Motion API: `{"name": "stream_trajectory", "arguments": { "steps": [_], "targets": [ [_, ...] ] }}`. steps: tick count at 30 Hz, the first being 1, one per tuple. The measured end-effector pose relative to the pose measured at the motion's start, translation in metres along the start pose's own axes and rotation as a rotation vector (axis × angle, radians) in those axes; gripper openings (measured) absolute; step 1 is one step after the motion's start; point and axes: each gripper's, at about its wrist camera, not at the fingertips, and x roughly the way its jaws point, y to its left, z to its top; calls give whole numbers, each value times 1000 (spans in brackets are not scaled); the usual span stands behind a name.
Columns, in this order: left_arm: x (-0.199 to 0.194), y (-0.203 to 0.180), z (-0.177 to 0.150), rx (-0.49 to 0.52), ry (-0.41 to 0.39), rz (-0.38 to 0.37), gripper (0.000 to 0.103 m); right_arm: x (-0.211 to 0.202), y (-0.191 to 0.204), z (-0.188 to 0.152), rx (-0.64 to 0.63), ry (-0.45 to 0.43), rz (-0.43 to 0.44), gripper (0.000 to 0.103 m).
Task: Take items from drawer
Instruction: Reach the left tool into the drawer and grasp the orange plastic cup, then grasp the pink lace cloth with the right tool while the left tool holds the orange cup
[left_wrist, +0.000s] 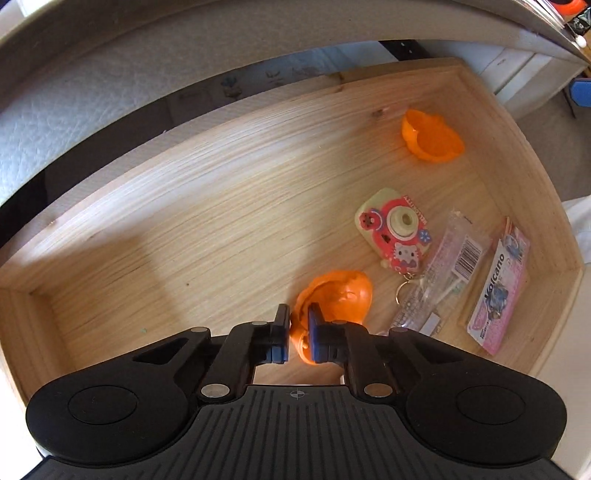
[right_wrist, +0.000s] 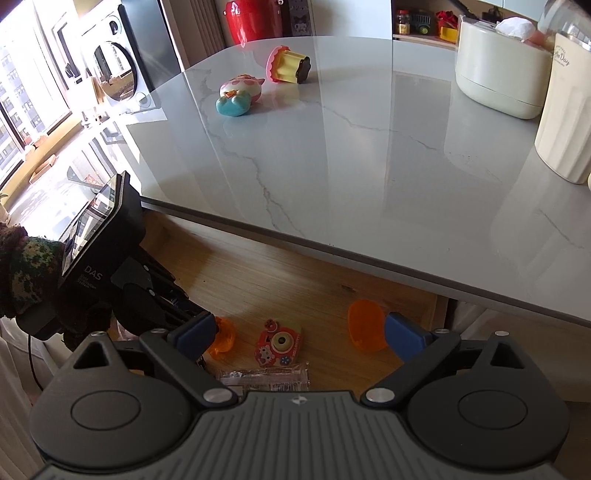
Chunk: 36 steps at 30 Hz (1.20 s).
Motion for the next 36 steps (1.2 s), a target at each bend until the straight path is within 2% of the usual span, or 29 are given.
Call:
{"name": "stream_trajectory", "arguments": {
  "steps": [4,7,9,10,13,15,18,21,25,29,32,33,34,35,36],
  "targets": [
    [-34,0,-12,15,-76,4,11,6,0,-1,-4,19,-11,98],
    [-79,14,-34,-52,-170,-8,11,9,5,-4,-31,36,-7,98],
    [-109,26,-58,-135,-233,-15,11,11,11,-5,-63,53,11,96],
    [-119,32,-70,-173,-258,-22,11,13,17,-5,-89,68,28,93],
    [-141,46,-98,-284,-329,-51,11,22,47,-3,-208,140,127,72],
    [-141,58,-115,-362,-380,-78,11,34,76,-2,-305,193,189,58],
    [-154,82,-134,-453,-427,-94,11,59,121,-1,-443,247,248,57],
    [-167,101,-146,-510,-475,-118,11,91,157,4,-500,314,280,57],
    [-172,115,-163,-553,-486,-108,11,137,189,16,-524,391,319,57],
    [-161,125,-173,-603,-462,-118,11,181,207,23,-523,492,342,57],
    [-161,124,-174,-573,-447,-115,11,205,215,24,-506,551,338,57],
    [-160,121,-172,-558,-443,-116,11,209,217,23,-505,559,329,55],
    [-160,118,-170,-546,-441,-118,11,206,219,23,-513,557,330,48],
    [-159,115,-169,-531,-439,-119,11,202,220,23,-521,566,335,29],
    [-159,113,-167,-521,-438,-120,11,196,219,22,-523,569,334,22]
  ]
}}
